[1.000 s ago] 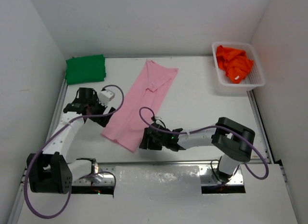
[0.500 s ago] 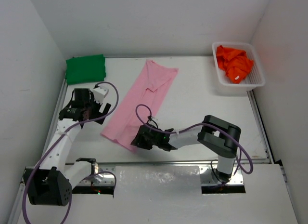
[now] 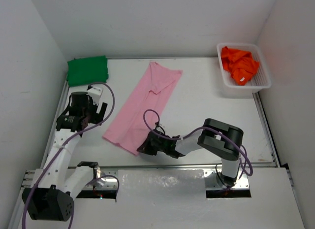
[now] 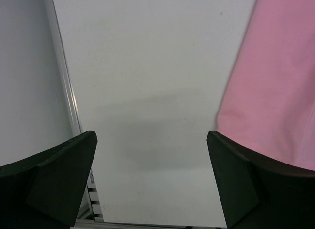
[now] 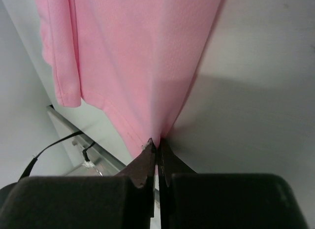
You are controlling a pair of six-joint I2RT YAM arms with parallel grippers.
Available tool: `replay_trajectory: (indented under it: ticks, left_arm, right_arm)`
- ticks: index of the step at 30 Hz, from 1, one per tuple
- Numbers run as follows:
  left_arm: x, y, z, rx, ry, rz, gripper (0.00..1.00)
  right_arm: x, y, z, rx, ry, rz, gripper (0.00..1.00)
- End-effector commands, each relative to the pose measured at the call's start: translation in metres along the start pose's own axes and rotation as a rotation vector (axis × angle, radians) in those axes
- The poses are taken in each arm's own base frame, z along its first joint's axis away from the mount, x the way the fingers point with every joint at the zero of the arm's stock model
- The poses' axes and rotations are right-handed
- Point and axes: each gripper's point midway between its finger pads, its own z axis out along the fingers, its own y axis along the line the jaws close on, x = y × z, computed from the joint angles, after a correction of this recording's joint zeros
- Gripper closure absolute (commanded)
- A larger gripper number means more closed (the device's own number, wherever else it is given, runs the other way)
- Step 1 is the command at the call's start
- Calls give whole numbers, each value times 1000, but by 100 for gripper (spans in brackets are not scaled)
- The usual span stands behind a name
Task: Fold and stack the t-shirts
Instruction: Rotate the tshirt 90 degrees
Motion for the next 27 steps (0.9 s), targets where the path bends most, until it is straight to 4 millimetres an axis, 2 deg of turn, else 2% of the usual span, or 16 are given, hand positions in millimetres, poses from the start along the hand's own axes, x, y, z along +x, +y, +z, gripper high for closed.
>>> replay_trajectory:
  ticks: [1,5,8,10,11,13,15,16,17,18,19,21,22,25,26,27]
  left_arm:
    - [-8,-4,-10,37,-55,-10,9]
    - [-5,-36,-19,250,-39,91,9]
    - [-13,-54,-17,362,-59,150,13]
    - [-22,-78,-15,427,-87,233,15]
    - [-24,-82,-12,408,-81,273,16]
    - [-35,-116,-12,459,-101,377,16]
    - [-44,-144,-15,501,-117,467,17]
    - [-42,-155,-9,510,-93,491,17]
    - [-43,-169,-13,518,-95,548,18]
    - [-47,-173,-14,501,-96,574,18]
    - [-42,-175,-13,495,-68,619,18]
    - [-50,-177,-22,467,-83,694,18]
    - [-50,-172,-28,460,-94,766,18]
    - [-63,-164,-43,437,-250,975,19]
    - [-43,-169,-35,474,-259,1061,21]
    - [-41,-170,-32,471,-339,1243,22]
  right_arm:
    - [1,-97,-14,271,-9,-77,100]
    - [-8,-128,-47,308,-15,-191,100]
    - [-8,-176,-84,342,47,-181,100]
    - [-12,-200,-100,328,73,-123,100]
    - [-1,-204,-108,308,139,-97,100]
    - [5,-227,-125,329,162,-93,100]
    - [6,-233,-132,339,166,-137,100]
    - [13,-255,-147,414,195,-141,100]
    - [15,-263,-153,437,198,-150,100]
    - [11,-261,-155,418,175,-166,100]
    - [16,-278,-168,464,186,-156,100]
    - [8,-276,-169,439,144,-194,97]
    - [10,-286,-178,490,157,-203,93]
    - [-2,-273,-180,466,121,-266,76]
    - [-8,-269,-181,467,98,-281,62]
    - [-13,-265,-182,460,86,-319,55]
